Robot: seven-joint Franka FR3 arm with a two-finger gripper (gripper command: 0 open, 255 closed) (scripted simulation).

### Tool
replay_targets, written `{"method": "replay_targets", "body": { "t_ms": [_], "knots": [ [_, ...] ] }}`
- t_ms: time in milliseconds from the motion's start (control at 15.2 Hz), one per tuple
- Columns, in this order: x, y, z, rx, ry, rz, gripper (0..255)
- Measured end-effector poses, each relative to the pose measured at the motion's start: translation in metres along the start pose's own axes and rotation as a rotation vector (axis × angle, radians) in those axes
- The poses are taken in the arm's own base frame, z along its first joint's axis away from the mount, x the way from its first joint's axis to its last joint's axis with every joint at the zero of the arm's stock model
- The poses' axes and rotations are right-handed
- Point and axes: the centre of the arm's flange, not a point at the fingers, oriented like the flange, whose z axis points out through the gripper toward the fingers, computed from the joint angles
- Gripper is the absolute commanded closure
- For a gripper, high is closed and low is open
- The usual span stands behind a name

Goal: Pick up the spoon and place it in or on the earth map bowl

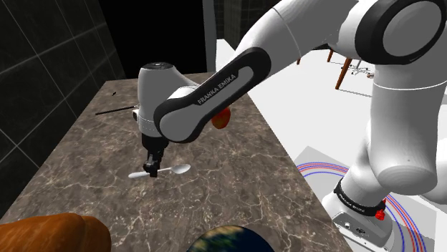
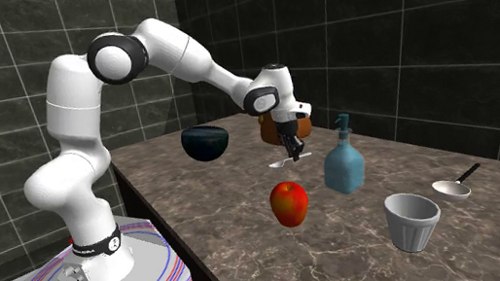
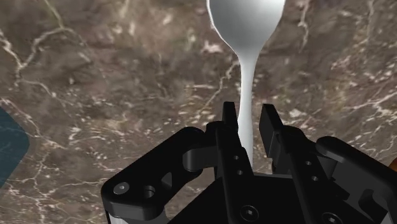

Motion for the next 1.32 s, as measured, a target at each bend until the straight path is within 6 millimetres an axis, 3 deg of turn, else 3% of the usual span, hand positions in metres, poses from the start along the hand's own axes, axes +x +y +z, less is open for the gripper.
{"method": "replay_targets", "body": {
  "t_ms": [1320],
  "knots": [
    [0.023,-0.014,-0.102,0.0,0.0,0.0,255]
  ]
}}
